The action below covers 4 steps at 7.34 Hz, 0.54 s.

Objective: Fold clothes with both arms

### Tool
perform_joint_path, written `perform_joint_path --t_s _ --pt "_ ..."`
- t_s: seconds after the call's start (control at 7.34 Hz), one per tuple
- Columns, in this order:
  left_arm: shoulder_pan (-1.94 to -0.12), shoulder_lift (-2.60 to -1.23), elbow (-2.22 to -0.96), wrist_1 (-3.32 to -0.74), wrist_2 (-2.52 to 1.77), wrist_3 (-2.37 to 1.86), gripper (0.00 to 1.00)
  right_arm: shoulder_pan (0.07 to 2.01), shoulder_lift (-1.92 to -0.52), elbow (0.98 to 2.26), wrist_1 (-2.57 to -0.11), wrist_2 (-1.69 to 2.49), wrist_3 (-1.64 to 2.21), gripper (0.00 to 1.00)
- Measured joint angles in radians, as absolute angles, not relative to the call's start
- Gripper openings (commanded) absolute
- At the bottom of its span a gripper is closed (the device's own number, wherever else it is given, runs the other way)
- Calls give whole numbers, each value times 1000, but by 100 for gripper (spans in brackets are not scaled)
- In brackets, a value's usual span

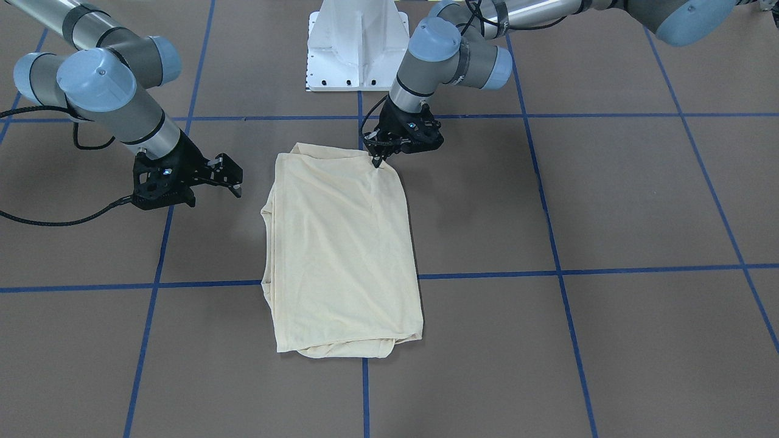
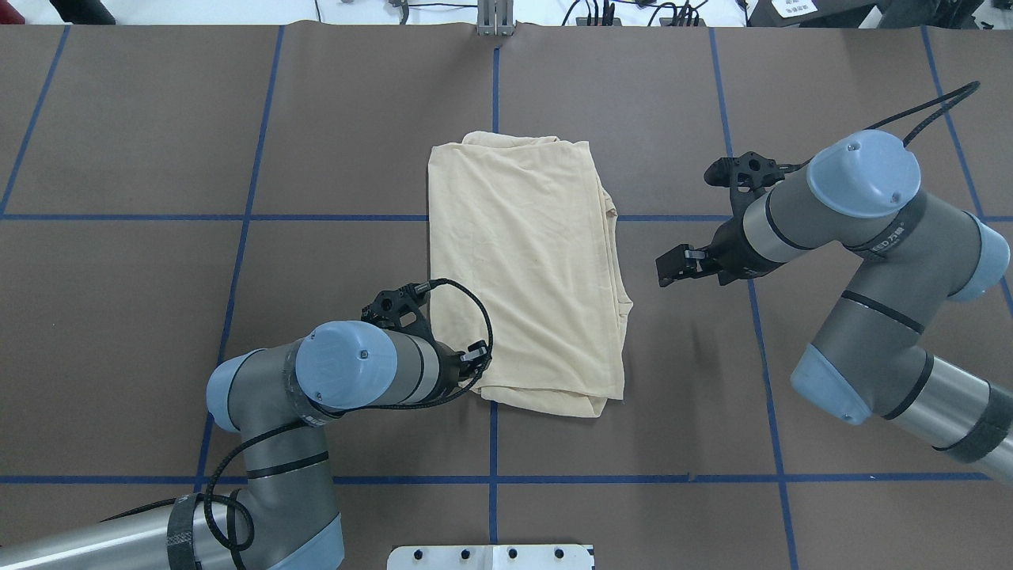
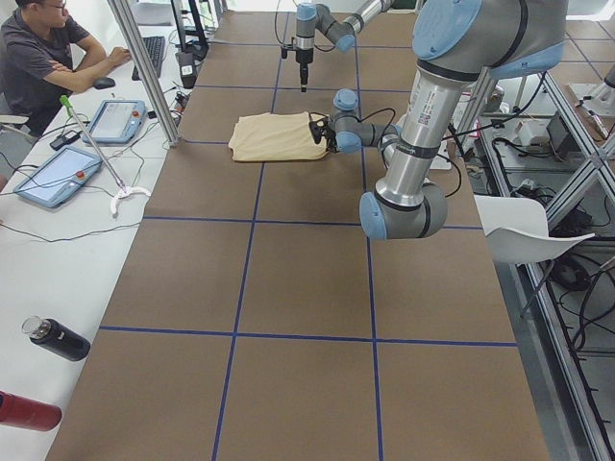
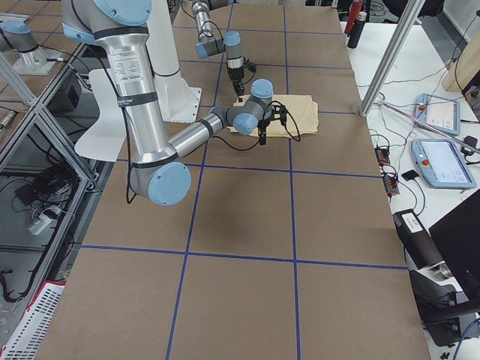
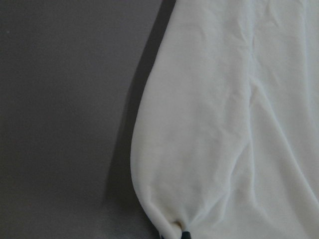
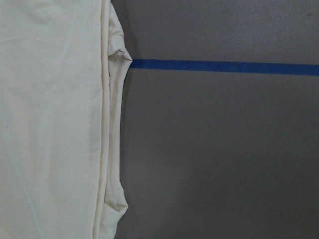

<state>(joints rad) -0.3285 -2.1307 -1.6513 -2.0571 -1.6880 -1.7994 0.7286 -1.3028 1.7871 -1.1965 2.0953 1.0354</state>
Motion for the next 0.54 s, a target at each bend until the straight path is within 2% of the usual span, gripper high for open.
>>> perform_joint_path --t_s 0.54 --pt "-346 -2124 -1711 -2056 -1692 -1799 0 711 -1303 1805 -1197 2078 1137 100"
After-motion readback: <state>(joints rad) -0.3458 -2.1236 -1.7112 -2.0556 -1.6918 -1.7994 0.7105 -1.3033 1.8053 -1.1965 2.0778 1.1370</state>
